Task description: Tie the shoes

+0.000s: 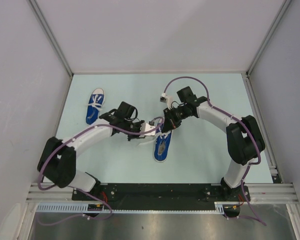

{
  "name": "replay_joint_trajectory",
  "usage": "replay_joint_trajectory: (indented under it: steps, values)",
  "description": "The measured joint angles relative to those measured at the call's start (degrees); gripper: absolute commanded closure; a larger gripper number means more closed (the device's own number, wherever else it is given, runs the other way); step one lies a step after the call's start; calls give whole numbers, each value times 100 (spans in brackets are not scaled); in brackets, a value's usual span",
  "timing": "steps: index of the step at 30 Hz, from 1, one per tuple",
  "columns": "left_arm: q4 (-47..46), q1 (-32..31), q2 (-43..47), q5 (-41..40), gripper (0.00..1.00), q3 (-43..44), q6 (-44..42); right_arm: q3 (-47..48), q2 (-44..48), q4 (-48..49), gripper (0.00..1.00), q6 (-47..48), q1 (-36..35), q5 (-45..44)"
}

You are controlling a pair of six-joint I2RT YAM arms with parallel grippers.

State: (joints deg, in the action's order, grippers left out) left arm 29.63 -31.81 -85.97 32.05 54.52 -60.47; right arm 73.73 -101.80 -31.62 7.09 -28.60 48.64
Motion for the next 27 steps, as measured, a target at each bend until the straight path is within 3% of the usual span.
replay_joint_trajectory:
  steps: [7, 14, 19, 27]
  values:
    - [1141, -129, 997, 542, 100, 146, -177, 0, 0, 11, 100, 0, 59, -131]
    - [1683, -986, 1104, 787, 100, 605, -184, 0, 0, 42, 100, -28, 107, -188]
    - [1639, -1515, 927, 898, 100, 1012, 28, 0, 0, 68, 100, -87, 162, -188]
    - [737, -2153, -306, 855, 100, 1279, 828, 0, 0, 153, 100, -107, 188, -153]
